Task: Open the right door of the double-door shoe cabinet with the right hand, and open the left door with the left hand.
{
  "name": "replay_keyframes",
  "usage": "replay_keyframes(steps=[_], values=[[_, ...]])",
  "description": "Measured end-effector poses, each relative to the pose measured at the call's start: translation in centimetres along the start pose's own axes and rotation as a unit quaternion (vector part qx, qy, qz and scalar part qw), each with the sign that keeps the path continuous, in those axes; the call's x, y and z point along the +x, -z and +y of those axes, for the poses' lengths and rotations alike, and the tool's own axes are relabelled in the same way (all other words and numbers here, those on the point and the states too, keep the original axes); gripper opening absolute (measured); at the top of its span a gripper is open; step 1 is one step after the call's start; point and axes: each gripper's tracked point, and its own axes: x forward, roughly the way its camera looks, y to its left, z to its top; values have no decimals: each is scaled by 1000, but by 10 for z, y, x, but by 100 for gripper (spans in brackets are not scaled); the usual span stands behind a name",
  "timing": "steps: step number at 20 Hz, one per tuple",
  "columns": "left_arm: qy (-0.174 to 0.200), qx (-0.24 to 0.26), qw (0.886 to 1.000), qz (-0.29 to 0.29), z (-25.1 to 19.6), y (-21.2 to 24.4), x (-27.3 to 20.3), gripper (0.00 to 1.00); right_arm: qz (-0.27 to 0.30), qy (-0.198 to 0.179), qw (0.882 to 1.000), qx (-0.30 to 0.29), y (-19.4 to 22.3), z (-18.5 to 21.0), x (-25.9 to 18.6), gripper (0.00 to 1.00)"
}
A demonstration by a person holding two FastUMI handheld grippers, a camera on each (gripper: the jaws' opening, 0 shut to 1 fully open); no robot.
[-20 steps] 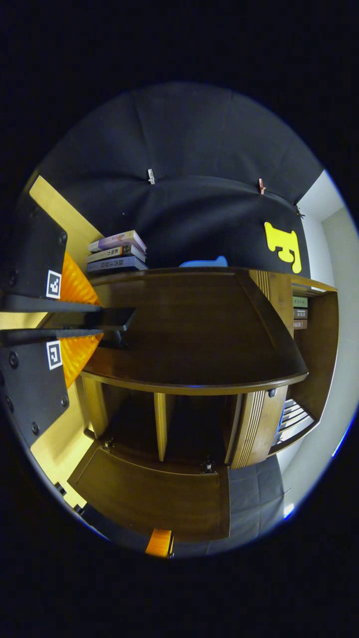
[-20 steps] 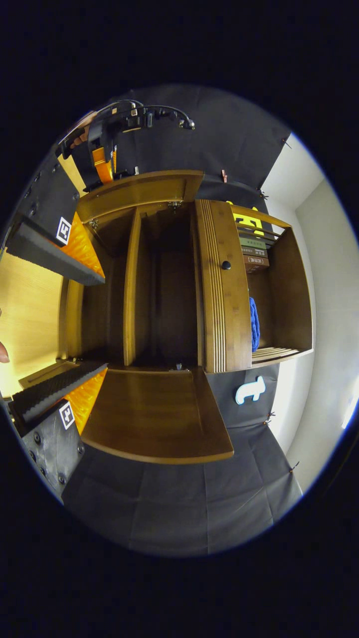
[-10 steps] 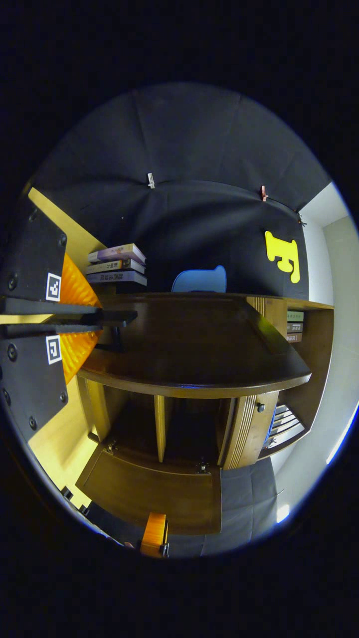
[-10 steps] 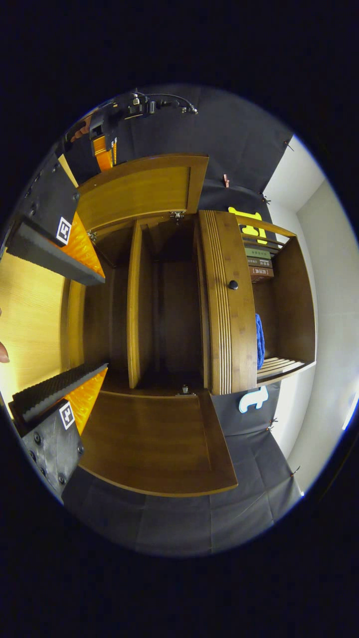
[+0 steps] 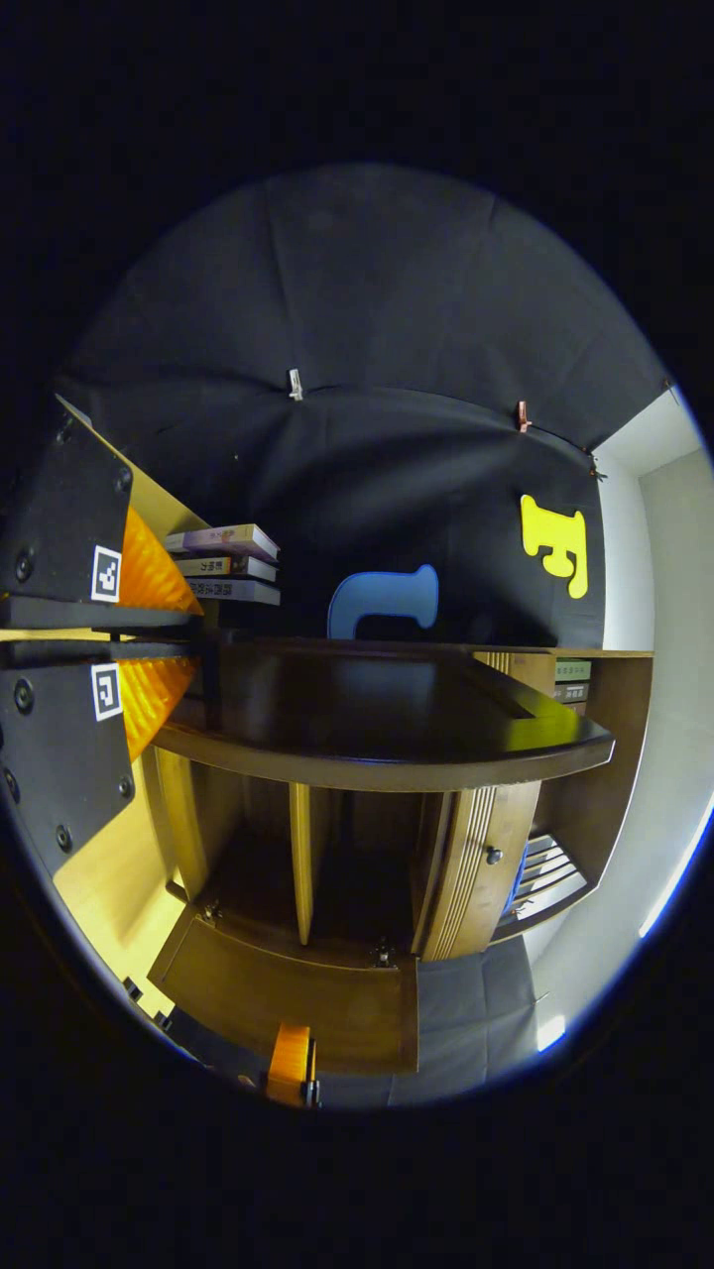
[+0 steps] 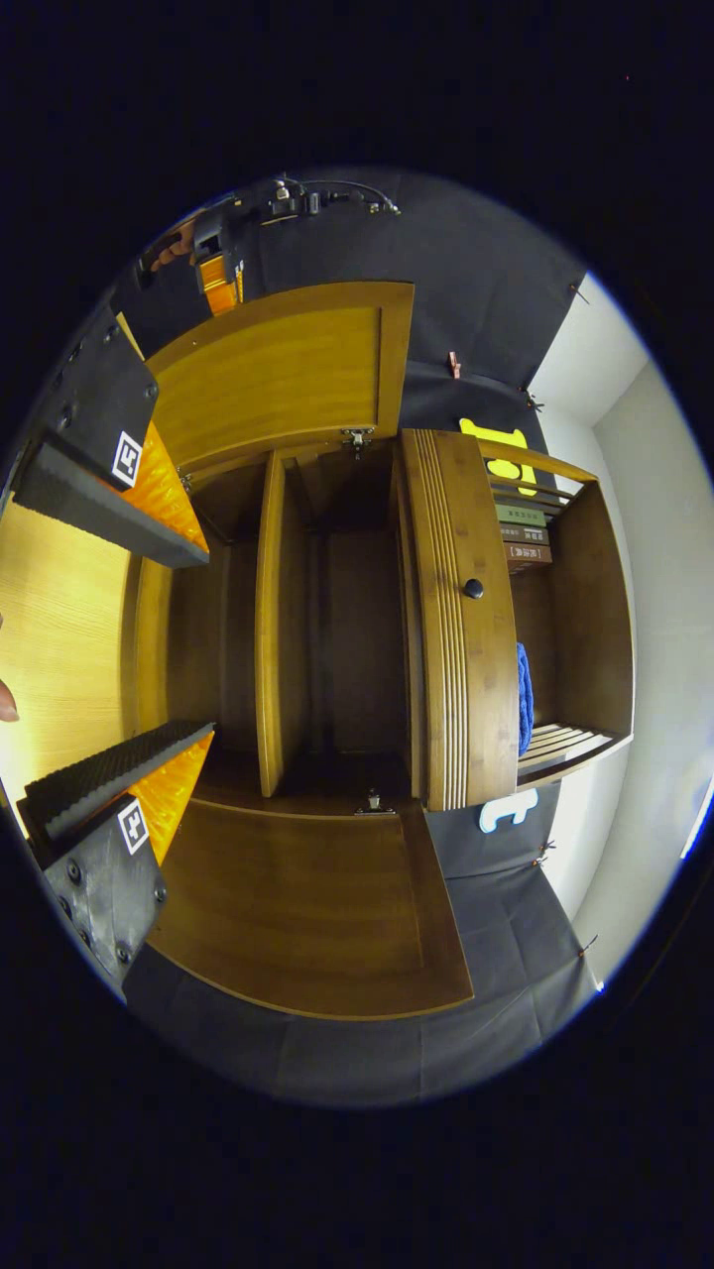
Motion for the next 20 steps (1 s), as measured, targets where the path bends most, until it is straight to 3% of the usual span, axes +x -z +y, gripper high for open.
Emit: replay_keyframes(steps=[11,20], values=[[-10,15,1000,-6,0,-3,-10,8,2,11,1000,9,-3,-9,-1,98],[-38,35,998,-18,-14,-10,-57,10,7,-1,1000,11,-3,-15,3,98]])
